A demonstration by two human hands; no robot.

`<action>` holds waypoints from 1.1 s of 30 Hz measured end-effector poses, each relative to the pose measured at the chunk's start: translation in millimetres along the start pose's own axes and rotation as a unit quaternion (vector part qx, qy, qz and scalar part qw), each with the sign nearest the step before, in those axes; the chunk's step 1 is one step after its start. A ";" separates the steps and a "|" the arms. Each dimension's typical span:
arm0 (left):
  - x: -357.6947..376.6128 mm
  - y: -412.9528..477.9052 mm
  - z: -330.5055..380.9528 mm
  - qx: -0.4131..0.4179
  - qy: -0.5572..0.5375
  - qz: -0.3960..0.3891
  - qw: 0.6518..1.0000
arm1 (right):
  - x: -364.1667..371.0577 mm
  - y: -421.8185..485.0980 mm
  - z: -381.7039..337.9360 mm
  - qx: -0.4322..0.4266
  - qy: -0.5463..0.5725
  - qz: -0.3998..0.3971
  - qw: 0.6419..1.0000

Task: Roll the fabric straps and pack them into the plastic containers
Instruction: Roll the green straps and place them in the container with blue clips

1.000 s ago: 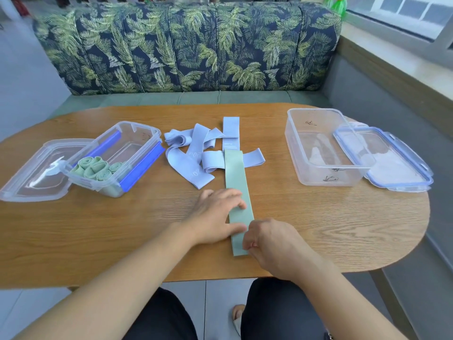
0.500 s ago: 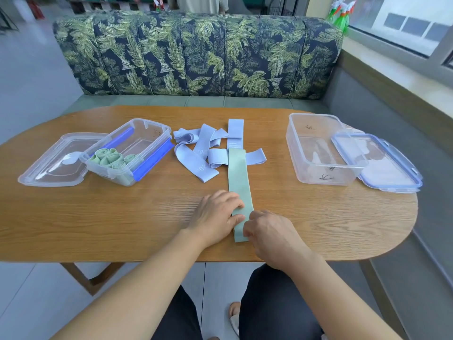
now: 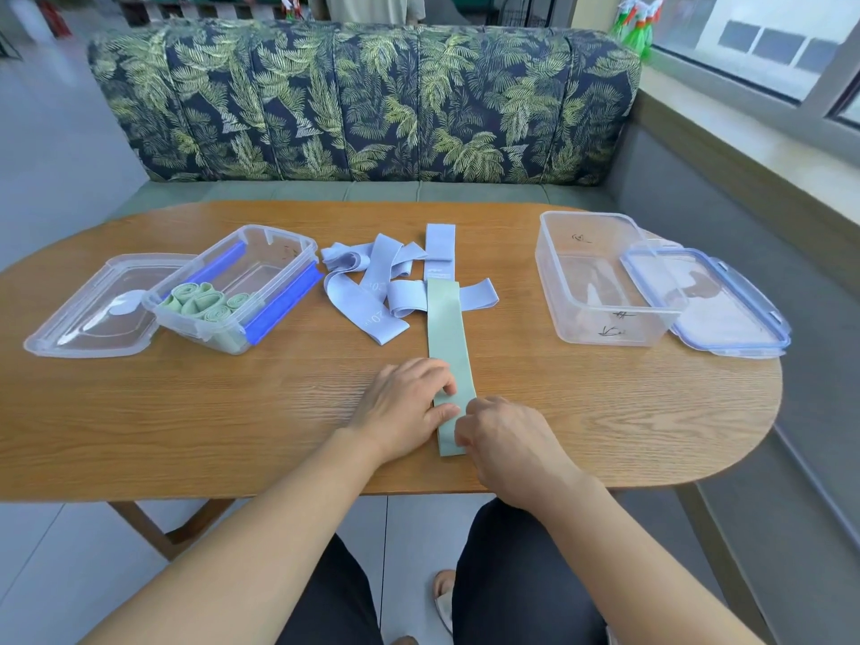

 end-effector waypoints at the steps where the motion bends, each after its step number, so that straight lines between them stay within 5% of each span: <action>1: 0.8 -0.2 -0.5 -0.003 -0.001 0.000 1.000 | 0.3 -0.7 -0.4 0.001 -0.001 0.001 1.000; 18: 3.7 -1.5 -11.1 -0.005 -0.059 -0.072 0.996 | 4.8 4.0 7.0 -0.026 0.050 -0.001 0.998; 33: 2.9 -3.2 -14.3 -0.016 -0.081 -0.125 0.989 | 4.4 2.3 12.6 -0.048 0.106 0.106 0.988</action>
Point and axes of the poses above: each hand's wrist, its own y-axis towards the middle knuckle, its own x-axis out of the palm, z = x × y, the point moved 7 cm from there along y, towards the middle knuckle, and after that the axes turned 10 degrees about x, right-handed, at the moved point
